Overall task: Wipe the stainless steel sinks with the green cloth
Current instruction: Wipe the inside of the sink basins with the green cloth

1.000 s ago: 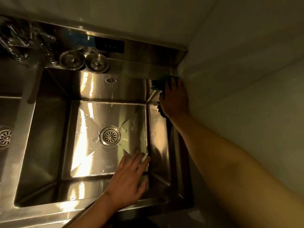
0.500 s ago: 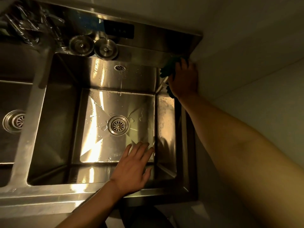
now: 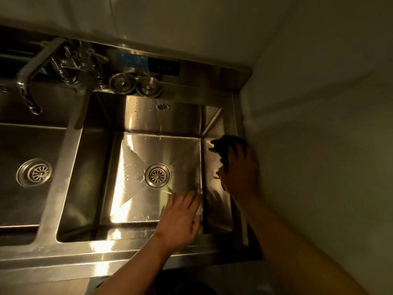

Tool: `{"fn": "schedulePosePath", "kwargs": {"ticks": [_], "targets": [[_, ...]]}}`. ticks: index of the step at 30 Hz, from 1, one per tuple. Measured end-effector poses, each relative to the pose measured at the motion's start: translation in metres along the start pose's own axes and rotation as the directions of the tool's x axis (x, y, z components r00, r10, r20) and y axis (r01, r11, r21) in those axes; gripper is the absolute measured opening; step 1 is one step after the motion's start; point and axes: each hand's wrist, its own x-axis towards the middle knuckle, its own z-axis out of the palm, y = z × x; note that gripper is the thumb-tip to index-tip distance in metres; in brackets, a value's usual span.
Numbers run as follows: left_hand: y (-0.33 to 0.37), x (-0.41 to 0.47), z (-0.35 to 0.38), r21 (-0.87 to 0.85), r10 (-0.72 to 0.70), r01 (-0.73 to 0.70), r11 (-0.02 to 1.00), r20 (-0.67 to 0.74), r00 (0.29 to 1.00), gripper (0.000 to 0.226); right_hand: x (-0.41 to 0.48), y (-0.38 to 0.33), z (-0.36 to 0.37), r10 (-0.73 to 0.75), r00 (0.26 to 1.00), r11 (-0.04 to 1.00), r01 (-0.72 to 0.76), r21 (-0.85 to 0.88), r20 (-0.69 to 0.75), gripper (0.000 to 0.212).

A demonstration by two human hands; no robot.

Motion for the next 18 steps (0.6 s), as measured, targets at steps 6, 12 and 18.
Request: {"fn": "schedulePosePath", "kwargs": {"ticks": [6, 12, 18], "targets": [[-0.005, -0.005, -0.006, 0.012, -0.023, 0.023, 1.0, 0.033, 0.999, 0.059, -0.089, 0.002, 0.014, -0.007, 1.0, 1.0, 0.007, 0.01, 0.027, 0.066], [-0.04, -0.003, -0.036, 0.051, -0.063, 0.064, 0.997, -0.016, 0.998, 0.056, -0.109, -0.036, 0.013, -0.059, 0.992, 0.973, 0.032, 0.229, 0.111, 0.054], [-0.101, 0.004, -0.095, 0.162, -0.052, 0.063, 0.985, -0.074, 0.996, 0.054, -0.076, -0.078, -0.003, -0.047, 0.997, 0.887, 0.066, 0.457, -0.054, 0.047]]}}
